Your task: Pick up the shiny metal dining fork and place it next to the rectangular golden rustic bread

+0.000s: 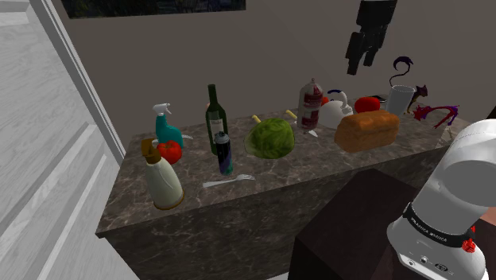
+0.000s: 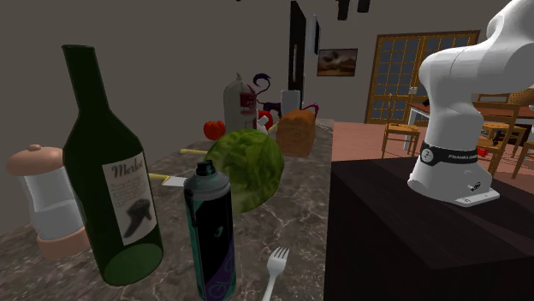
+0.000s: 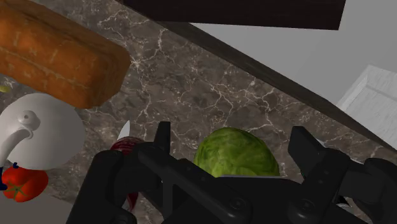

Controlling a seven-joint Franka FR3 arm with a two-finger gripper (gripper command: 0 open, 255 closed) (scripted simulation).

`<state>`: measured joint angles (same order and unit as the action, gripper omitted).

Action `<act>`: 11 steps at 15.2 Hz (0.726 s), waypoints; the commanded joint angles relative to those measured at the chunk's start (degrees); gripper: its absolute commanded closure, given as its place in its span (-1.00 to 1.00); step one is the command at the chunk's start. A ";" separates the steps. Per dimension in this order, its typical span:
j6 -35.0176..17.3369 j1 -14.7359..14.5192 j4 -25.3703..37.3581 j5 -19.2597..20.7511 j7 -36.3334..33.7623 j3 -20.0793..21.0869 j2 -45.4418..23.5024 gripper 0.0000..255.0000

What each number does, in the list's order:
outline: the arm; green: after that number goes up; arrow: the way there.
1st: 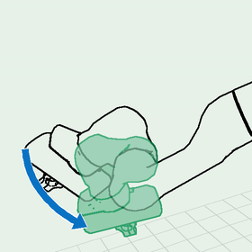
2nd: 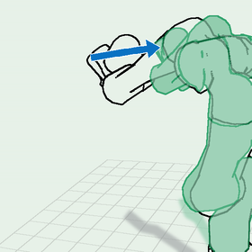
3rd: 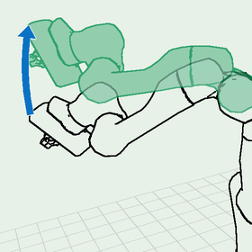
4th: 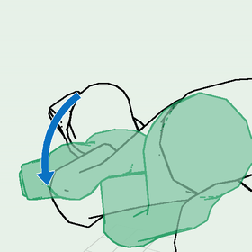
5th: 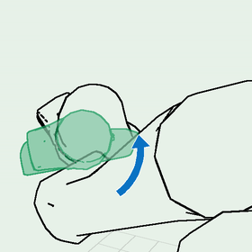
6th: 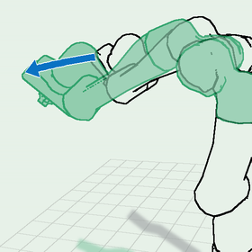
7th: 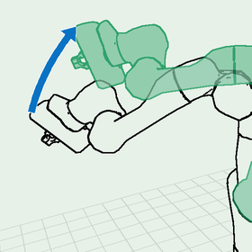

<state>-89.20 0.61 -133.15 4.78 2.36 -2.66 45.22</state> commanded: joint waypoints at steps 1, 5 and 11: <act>0.00 0.00 0.00 0.00 0.00 0.00 0.00 -1.00; -6.21 -2.07 -1.36 -0.93 1.69 0.38 -5.84 -1.00; -14.94 -5.07 -1.59 -2.41 4.44 1.23 -15.82 -1.00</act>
<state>-102.91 -3.99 -134.96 2.60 6.20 -1.52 31.03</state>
